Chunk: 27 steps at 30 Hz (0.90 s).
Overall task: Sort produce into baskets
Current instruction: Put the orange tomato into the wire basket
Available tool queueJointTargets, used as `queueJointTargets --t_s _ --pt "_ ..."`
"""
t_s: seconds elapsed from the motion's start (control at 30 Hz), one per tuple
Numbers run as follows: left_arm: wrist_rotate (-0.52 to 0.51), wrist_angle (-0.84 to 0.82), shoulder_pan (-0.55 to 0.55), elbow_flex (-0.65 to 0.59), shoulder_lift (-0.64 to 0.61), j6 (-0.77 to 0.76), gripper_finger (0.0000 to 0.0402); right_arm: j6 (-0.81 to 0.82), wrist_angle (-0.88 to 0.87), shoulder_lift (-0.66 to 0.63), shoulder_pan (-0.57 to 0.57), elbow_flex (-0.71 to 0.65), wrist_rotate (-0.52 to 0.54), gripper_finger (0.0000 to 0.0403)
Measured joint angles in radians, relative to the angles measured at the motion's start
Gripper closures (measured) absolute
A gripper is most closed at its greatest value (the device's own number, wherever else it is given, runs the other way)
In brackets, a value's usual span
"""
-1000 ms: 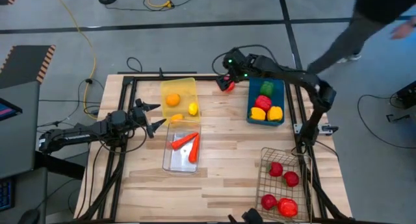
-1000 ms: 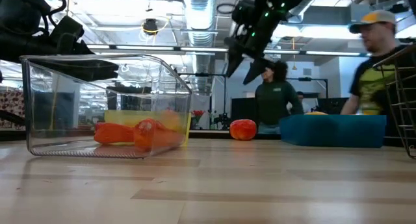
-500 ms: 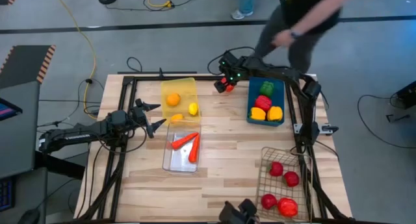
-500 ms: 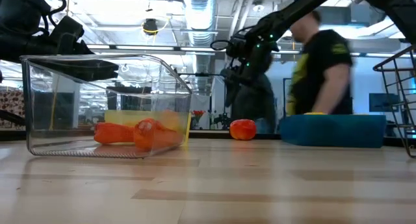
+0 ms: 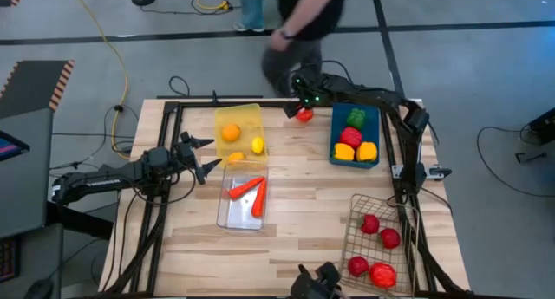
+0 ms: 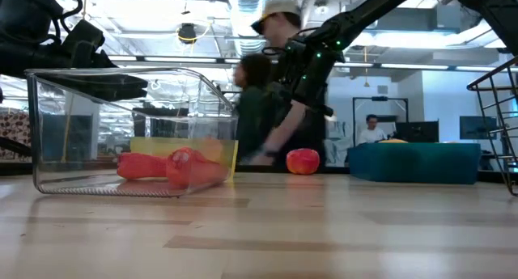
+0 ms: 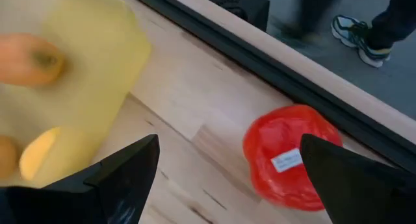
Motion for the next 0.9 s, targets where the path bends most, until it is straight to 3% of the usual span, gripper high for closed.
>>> queueJointTargets --t_s 0.27,0.67,0.9 --pt "0.000 0.000 0.000 0.000 0.000 0.000 0.0042 0.093 0.010 0.000 0.012 0.000 0.022 0.0003" --pt "0.000 0.000 0.000 0.000 0.000 0.000 0.0042 0.235 -0.028 -0.002 0.097 0.000 0.328 0.0003" --pt "0.000 0.000 0.000 0.000 0.000 0.000 0.0042 0.296 -0.085 -0.002 0.112 0.000 0.370 0.0003"
